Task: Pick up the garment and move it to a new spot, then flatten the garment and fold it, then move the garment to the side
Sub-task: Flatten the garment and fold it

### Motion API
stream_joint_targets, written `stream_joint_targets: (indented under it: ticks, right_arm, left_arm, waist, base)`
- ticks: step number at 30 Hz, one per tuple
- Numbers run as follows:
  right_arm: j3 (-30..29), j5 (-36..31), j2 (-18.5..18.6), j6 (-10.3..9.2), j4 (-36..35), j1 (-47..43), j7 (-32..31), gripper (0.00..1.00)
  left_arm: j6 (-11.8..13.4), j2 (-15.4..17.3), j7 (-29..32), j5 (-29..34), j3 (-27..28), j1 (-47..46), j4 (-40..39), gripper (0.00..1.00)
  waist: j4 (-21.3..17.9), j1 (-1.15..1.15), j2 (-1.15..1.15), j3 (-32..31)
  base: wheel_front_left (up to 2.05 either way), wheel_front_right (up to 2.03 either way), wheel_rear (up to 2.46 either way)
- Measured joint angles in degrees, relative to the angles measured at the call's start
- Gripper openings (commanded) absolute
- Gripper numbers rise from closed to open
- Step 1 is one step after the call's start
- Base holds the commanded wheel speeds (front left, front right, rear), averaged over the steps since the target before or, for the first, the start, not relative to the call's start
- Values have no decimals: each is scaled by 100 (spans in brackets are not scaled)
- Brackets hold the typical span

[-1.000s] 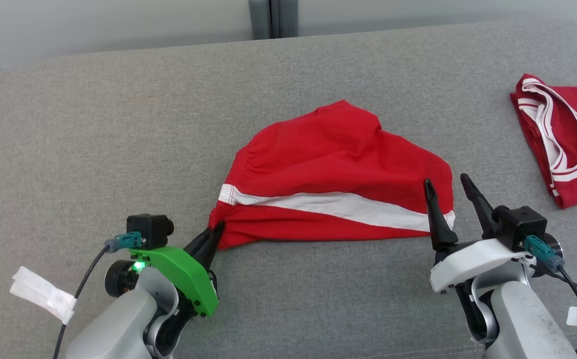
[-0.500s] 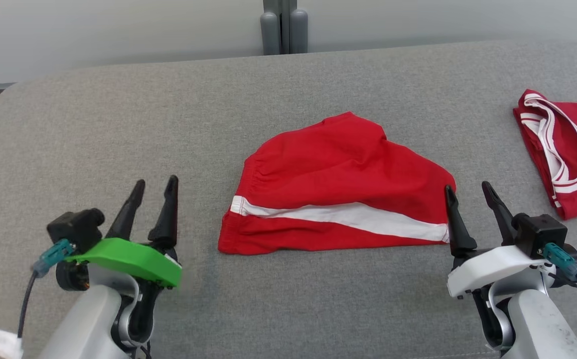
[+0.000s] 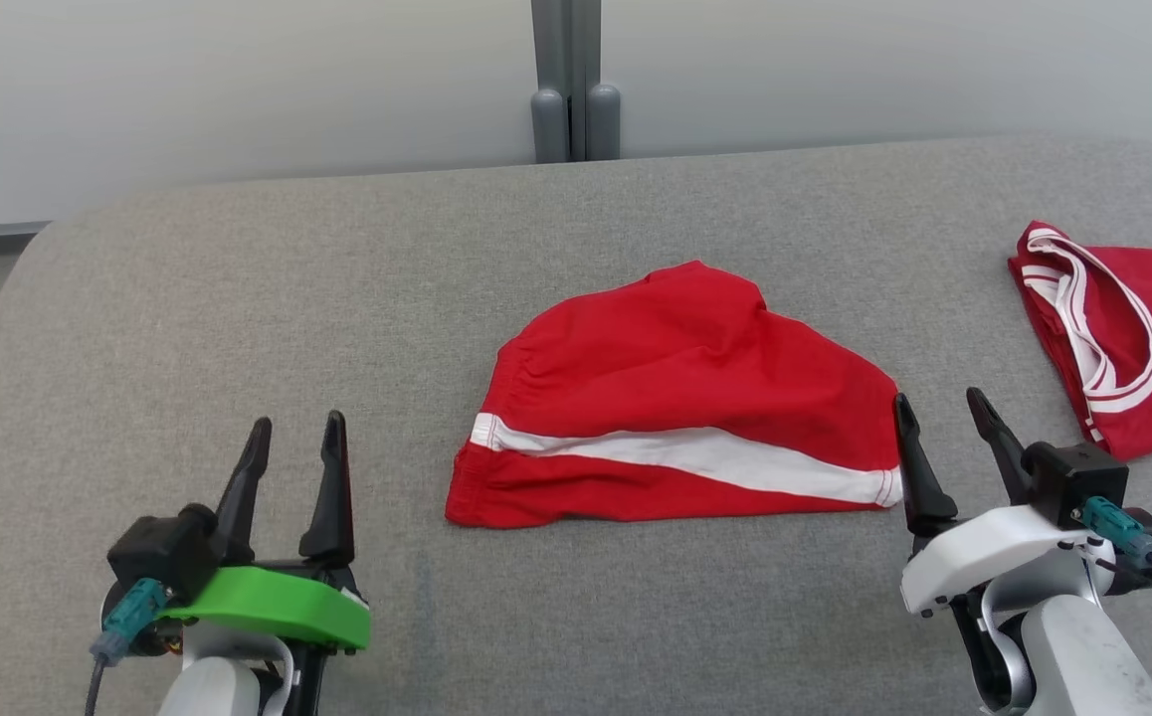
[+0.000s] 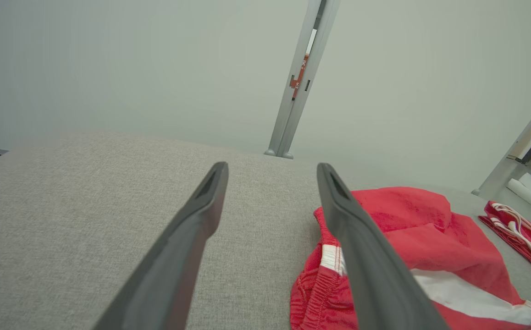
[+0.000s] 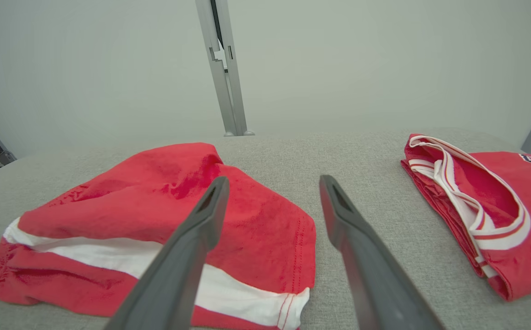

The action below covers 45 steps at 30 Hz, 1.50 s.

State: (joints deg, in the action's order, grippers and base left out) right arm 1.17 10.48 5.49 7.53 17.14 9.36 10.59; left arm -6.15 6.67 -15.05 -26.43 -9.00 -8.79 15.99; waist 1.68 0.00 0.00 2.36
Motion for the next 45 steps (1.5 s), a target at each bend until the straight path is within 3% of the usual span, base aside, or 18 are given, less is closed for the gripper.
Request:
stream_joint_targets:
  ticks: [14, 35, 45]
  right_arm:
    - [-22, 94, 77, 0, 472, -170, -86, 100]
    - [-3, 103, -35, 0, 499, -198, 4, 100]
    - [-165, 152, -14, 0, 537, -15, -710, 100]
  left_arm:
    - [-116, -226, 1, 331, 278, 293, 487, 100]
    - [-119, -243, 0, 214, 111, 122, 537, 100]
    - [-123, -282, 260, -93, -1434, -939, 1691, 100]
  waist:
    - [14, 0, 0, -335]
    - [-46, 0, 0, -213]
    - [32, 0, 0, 106]
  base:
    - [0, 0, 0]
    - [0, 0, 0]
    - [0, 0, 0]
